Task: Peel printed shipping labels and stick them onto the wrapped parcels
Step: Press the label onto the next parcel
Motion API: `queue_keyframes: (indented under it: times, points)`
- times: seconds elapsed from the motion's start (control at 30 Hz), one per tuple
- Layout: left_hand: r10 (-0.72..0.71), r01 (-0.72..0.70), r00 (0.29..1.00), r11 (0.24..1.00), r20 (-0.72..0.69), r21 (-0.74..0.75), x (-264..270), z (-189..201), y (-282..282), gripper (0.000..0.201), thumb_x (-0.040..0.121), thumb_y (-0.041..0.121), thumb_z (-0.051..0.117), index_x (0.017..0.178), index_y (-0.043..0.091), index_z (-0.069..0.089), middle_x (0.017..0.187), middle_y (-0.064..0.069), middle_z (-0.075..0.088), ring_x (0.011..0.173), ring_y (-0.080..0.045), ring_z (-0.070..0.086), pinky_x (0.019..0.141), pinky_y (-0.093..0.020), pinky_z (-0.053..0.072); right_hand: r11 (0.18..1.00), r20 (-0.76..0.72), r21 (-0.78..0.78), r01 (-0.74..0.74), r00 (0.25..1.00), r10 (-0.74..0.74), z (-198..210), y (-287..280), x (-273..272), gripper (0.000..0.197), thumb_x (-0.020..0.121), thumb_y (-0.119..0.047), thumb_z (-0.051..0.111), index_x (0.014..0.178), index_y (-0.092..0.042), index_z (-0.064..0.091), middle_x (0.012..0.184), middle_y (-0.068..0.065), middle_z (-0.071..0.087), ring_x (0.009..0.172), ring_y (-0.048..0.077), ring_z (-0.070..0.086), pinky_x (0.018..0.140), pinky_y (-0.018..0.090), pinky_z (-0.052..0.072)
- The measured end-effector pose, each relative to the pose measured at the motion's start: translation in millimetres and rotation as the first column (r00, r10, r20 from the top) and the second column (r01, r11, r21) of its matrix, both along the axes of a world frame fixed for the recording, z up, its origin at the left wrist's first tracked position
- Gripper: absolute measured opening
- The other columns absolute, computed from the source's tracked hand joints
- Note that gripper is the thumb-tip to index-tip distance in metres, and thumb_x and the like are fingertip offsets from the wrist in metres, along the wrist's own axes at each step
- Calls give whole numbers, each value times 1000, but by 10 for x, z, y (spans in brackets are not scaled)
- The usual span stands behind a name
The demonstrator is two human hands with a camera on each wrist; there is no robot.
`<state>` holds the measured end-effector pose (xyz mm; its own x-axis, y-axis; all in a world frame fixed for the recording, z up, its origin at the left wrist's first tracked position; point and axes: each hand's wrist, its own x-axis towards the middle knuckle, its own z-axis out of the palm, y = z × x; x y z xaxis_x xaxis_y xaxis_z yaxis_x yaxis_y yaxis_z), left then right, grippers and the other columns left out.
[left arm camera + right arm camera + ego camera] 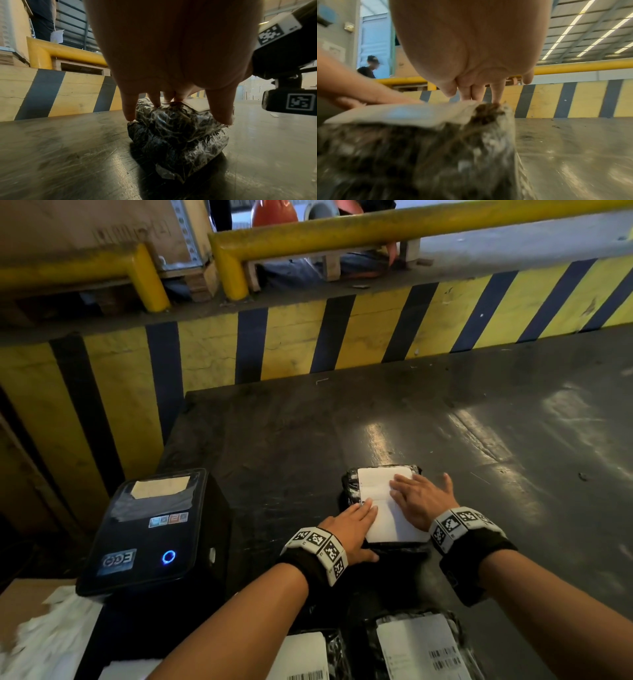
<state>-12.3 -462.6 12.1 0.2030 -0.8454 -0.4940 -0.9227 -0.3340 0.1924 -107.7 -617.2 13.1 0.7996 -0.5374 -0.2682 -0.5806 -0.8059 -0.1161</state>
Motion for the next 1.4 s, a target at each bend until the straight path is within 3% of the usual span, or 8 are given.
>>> queue_keyframes:
  times: [0.1,0.23,0.4,0.57,0.8,0.93,1.17,1.4]
  points:
    - [3,-3,1000,1000,17,-11,-17,54,-3,91,88,45,56,151,16,-4,160,0,-10,148,-20,-1,116,-50,23,1000,-4,-2,10,1000,-10,96,49,105,48,99,-45,15,137,-31,40,153,-13,29,143,15,21,112,63,0]
    - [1,1,998,999,58,-34,-26,47,-15,85,87,46,58,150,12,13,158,-2,9,146,-21,9,110,-52,32,991,44,88,-101,994,98,54,349,177,48,100,-44,16,142,-29,34,155,-13,22,145,14,16,112,61,-4]
    - [-17,17,998,1000,64,6,-9,46,33,88,90,44,54,151,17,-4,160,2,-10,148,-18,1,115,-52,23,998,40,54,29,999,-31,-67,108,-123,50,99,-46,13,147,-33,21,157,-15,13,146,13,12,111,61,-4]
    - [-17,16,999,1000,37,19,-16,42,46,90,90,44,54,150,16,-6,159,1,-13,148,-20,-1,116,-50,22,992,28,17,121,992,-122,-18,-55,-233,48,99,-43,17,143,-29,30,157,-13,18,145,17,14,112,63,-3]
    - [-15,14,999,1000,41,17,8,56,20,89,89,44,56,151,15,-2,160,-1,-8,148,-20,3,115,-50,24,996,38,25,-90,995,89,-67,429,-52,52,99,-44,13,149,-27,15,159,-10,7,147,14,4,112,60,-5]
    - [-16,16,999,1000,39,3,7,48,54,88,90,43,55,151,16,-4,160,1,-10,148,-18,1,116,-50,23,999,59,39,-3,998,0,-105,256,-205,51,100,-45,14,149,-31,14,158,-13,8,146,13,6,112,59,-7]
    - [-34,34,999,999,33,15,27,106,167,85,91,41,53,151,18,-3,160,2,-7,148,-19,5,117,-50,21,990,60,77,117,991,-121,-9,69,-184,47,100,-42,17,144,-31,28,157,-12,17,146,15,13,113,62,-3]
    - [-29,29,998,1000,51,-5,23,91,183,85,91,40,55,151,18,-1,160,2,-4,147,-18,10,115,-48,25,996,28,44,-74,997,73,-21,533,-94,52,100,-43,14,149,-26,15,159,-9,7,147,14,5,112,61,-5]
